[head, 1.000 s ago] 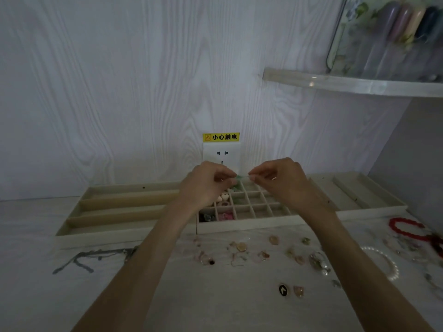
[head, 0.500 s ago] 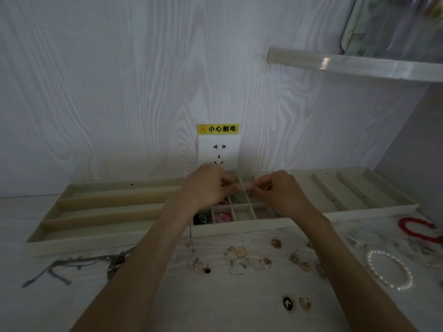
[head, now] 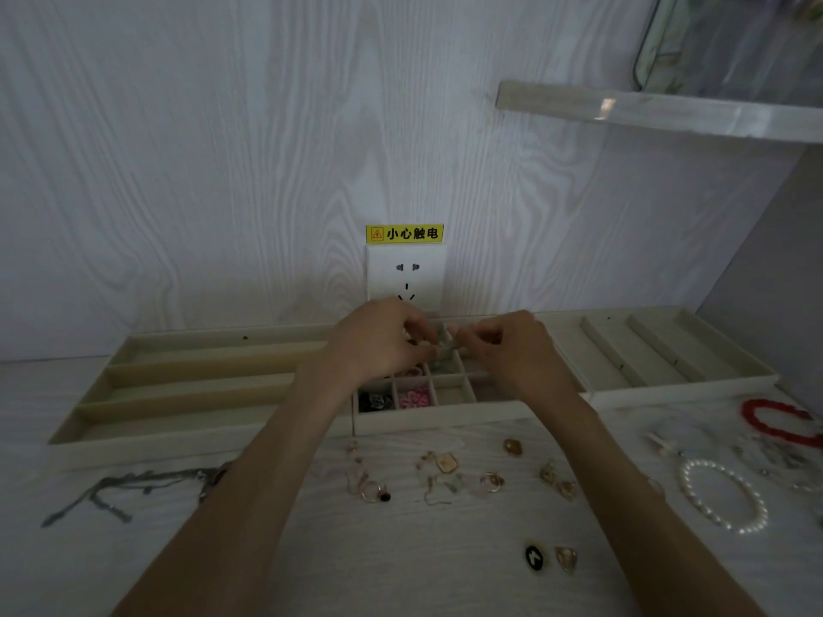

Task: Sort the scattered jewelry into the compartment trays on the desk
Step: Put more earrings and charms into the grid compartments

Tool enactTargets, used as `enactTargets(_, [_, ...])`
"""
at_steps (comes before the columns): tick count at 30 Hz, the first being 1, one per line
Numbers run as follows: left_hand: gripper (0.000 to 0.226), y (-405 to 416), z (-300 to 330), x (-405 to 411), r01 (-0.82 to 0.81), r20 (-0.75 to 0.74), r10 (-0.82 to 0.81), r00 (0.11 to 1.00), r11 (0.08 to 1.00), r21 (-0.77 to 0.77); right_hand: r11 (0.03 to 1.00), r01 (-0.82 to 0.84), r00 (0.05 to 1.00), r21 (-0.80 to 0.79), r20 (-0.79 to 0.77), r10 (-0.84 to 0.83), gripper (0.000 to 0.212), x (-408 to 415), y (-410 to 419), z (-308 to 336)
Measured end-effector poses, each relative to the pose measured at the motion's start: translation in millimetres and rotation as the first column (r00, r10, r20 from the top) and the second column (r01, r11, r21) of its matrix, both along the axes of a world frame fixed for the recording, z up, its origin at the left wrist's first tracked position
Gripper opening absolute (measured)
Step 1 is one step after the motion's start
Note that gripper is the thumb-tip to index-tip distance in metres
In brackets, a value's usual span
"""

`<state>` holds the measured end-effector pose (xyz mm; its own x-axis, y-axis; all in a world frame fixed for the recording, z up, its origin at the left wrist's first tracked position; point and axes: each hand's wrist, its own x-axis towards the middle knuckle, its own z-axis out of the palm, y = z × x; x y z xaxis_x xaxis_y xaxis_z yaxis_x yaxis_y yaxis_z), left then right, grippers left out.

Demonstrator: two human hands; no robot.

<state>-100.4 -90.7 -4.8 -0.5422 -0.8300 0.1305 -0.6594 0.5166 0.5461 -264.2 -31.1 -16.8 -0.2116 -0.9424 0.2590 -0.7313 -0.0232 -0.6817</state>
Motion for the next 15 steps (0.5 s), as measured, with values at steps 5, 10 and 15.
enactTargets(5, [0.011,0.7,-8.8,-6.7,-0.018,0.025,0.020,0.999,0.997,-0.081,0.999,-0.031,0.999,-0.012,-0.024,0.031,0.041,-0.1,0.5,-4.6])
enactTargets(10, [0.012,-0.4,-10.5,-6.5,-0.039,0.027,0.042,0.999,0.993,-0.113,0.989,-0.108,0.988,0.100,-0.103,0.118,0.016,-4.9,-0.3,-10.6])
enactTargets(15, [0.012,-1.1,-11.5,-5.7,-0.013,0.024,0.016,1.000,0.992,-0.124,0.993,-0.085,0.995,0.077,-0.054,0.089,0.010,-2.5,-2.2,-12.4])
